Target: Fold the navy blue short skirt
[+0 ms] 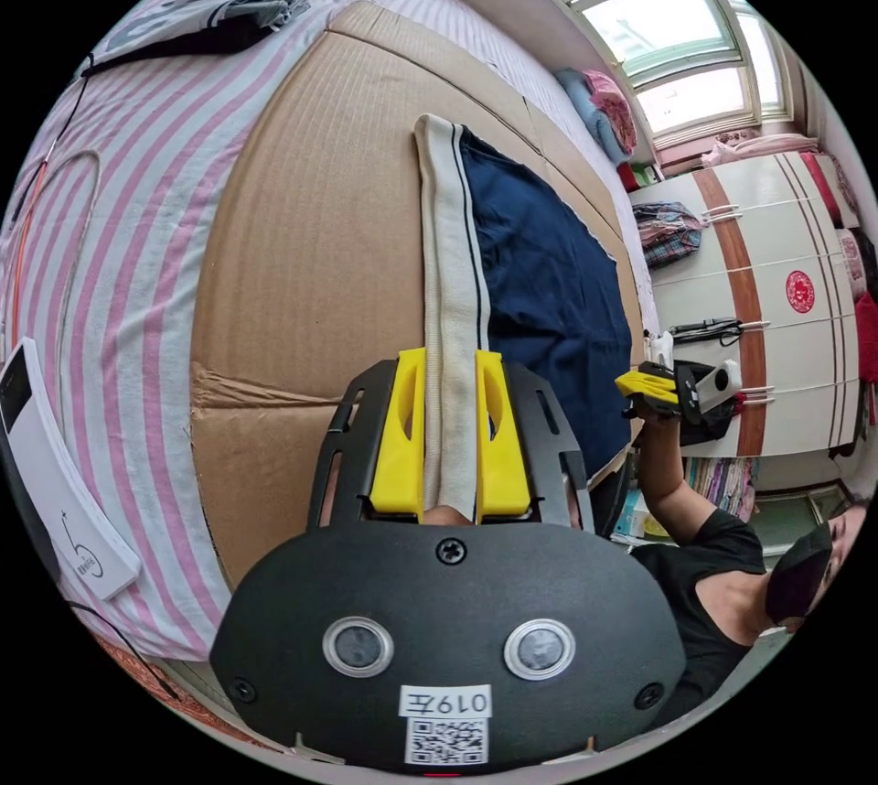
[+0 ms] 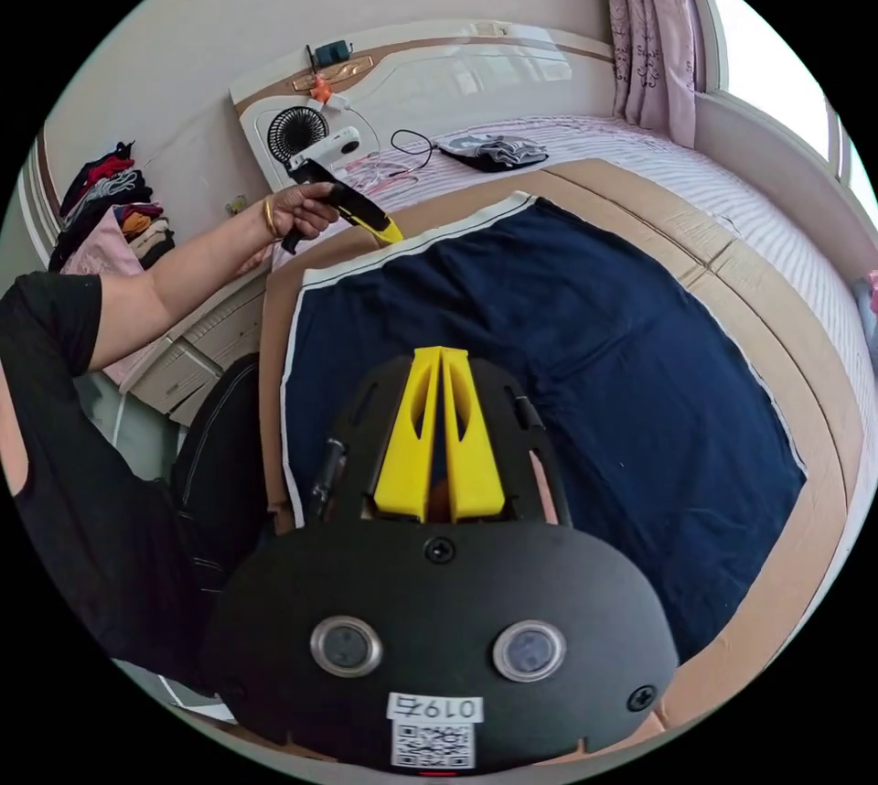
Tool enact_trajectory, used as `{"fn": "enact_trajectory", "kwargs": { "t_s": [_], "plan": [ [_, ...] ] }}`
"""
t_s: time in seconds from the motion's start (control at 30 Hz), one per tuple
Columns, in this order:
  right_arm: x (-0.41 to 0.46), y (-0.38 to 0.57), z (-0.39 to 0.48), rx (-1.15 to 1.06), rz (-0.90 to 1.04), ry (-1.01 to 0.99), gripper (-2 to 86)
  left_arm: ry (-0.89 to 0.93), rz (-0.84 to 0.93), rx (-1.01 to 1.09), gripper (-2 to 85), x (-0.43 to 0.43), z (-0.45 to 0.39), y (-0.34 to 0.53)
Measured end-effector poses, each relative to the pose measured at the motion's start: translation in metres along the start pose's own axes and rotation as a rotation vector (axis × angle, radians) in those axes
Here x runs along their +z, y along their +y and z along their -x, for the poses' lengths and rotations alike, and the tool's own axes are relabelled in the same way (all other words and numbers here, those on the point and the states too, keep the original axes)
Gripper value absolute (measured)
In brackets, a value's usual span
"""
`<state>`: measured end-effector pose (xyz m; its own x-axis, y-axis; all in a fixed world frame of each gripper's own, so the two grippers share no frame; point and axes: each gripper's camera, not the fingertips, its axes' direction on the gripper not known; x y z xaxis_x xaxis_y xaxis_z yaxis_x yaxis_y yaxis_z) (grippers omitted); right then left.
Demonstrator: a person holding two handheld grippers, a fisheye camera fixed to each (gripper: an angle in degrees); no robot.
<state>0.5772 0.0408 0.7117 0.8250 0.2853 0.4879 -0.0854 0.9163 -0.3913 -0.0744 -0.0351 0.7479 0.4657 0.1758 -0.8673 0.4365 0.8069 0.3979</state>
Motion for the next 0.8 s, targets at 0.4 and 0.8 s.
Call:
{"fn": "enact_trajectory", "kwargs": {
  "t_s": [0.4, 0.8],
  "plan": [
    [-0.038, 0.077, -0.045, 0.209, -0.091, 0.059, -0.9, 0.061, -0.037, -0.035, 4.8, 0.03, 0.024, 0.037],
    [0.005, 0.093, -0.044, 0.209, 0.048, 0.092, 5.8, 0.064, 0.025, -0.021, 3.7, 0.082, 0.027, 0.056]
  ]
}}
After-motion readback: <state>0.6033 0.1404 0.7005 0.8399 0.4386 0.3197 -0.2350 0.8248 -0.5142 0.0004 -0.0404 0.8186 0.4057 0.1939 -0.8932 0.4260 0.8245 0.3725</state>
